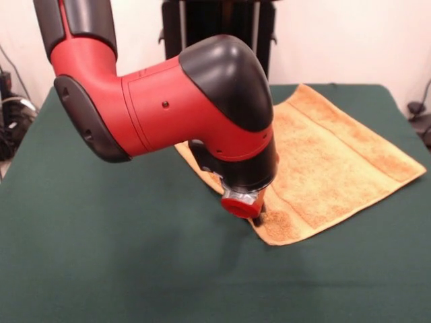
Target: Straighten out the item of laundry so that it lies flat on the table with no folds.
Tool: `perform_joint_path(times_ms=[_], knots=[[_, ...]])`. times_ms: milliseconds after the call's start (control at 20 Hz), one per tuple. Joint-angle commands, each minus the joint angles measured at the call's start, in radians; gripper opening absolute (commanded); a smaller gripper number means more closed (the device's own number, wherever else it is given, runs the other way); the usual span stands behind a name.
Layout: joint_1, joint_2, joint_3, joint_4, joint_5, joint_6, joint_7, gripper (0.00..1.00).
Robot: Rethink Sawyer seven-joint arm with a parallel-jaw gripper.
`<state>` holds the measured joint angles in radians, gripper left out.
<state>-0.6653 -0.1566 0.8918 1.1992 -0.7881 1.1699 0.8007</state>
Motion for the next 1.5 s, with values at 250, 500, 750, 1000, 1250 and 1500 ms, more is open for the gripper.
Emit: perform_joint_path(times_ms=[250,500,750,1000,1250,1500], knots=[[0.024,0.023,-0.013,-0.093,-0.053,-0.033,-0.348,0.00],[0.022,0.019,-0.013,-0.083,-0.054,-0.040,-0.349,1.00],[0.018,0.000,-0.023,-0.057,-0.058,-0.061,-0.324,1.00],[0.010,-0.014,-0.021,-0.034,-0.057,-0.079,-0.303,1.00],[-0.011,-0.116,-0.028,0.076,-0.049,-0.088,-0.217,1.00],[-0.039,-0.259,-0.037,0.237,-0.028,-0.093,-0.085,1.00]])
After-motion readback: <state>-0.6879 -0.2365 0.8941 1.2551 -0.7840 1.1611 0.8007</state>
